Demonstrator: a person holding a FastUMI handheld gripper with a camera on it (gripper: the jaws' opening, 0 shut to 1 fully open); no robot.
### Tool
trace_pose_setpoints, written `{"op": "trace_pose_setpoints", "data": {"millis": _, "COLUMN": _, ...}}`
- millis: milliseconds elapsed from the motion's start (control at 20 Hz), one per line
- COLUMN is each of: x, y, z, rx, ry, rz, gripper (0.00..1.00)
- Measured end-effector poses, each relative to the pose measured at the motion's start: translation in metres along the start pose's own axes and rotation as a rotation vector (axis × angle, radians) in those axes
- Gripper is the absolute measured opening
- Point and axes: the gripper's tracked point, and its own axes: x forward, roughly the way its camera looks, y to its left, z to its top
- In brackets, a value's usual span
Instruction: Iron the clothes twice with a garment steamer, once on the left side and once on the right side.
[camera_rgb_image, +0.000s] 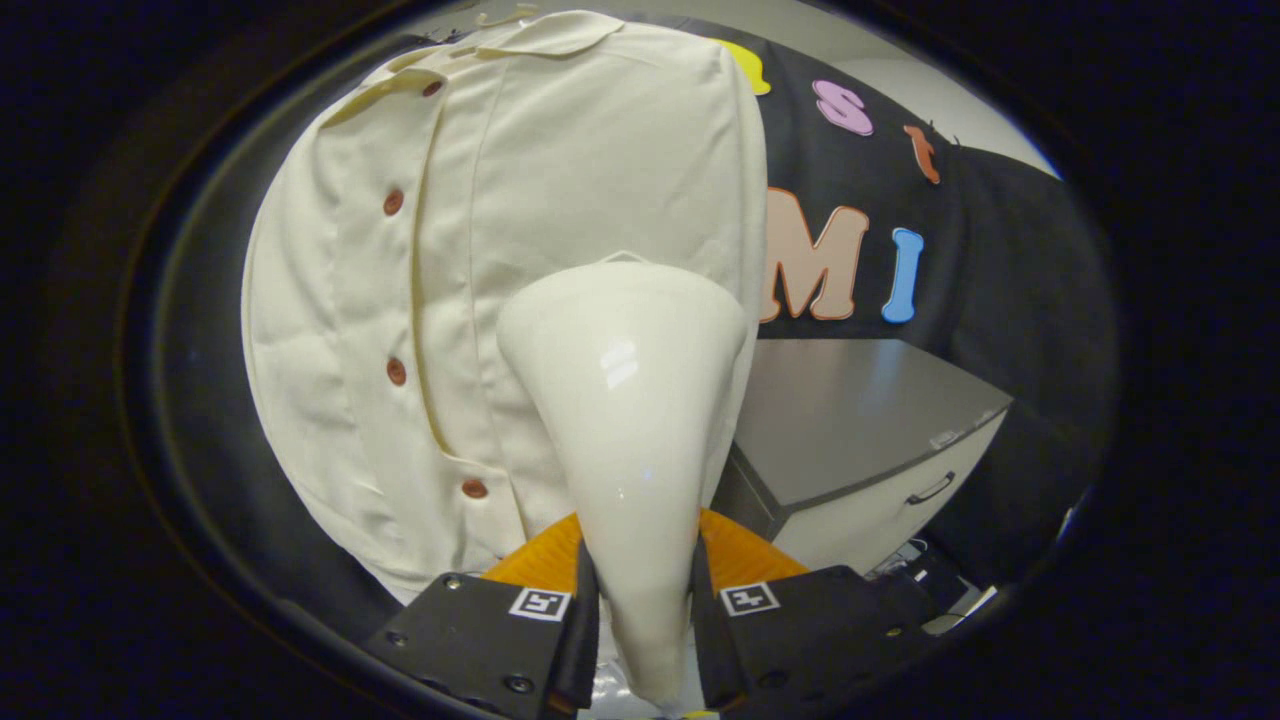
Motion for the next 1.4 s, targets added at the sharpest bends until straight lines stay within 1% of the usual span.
{"op": "trace_pose_setpoints", "data": {"millis": 300, "x": 0.013, "y": 0.001, "z": -0.037, "rx": -0.009, "ry": 0.033, "rz": -0.015, "gripper": 0.4}}
{"op": "trace_pose_setpoints", "data": {"millis": 700, "x": 0.036, "y": 0.012, "z": -0.106, "rx": -0.021, "ry": 0.115, "rz": -0.02, "gripper": 0.41}}
{"op": "trace_pose_setpoints", "data": {"millis": 850, "x": 0.042, "y": 0.014, "z": -0.128, "rx": 0.016, "ry": 0.128, "rz": -0.018, "gripper": 0.4}}
{"op": "trace_pose_setpoints", "data": {"millis": 1100, "x": 0.051, "y": 0.006, "z": -0.163, "rx": -0.012, "ry": 0.195, "rz": -0.047, "gripper": 0.41}}
{"op": "trace_pose_setpoints", "data": {"millis": 1400, "x": 0.056, "y": -0.01, "z": -0.202, "rx": -0.02, "ry": 0.258, "rz": -0.06, "gripper": 0.41}}
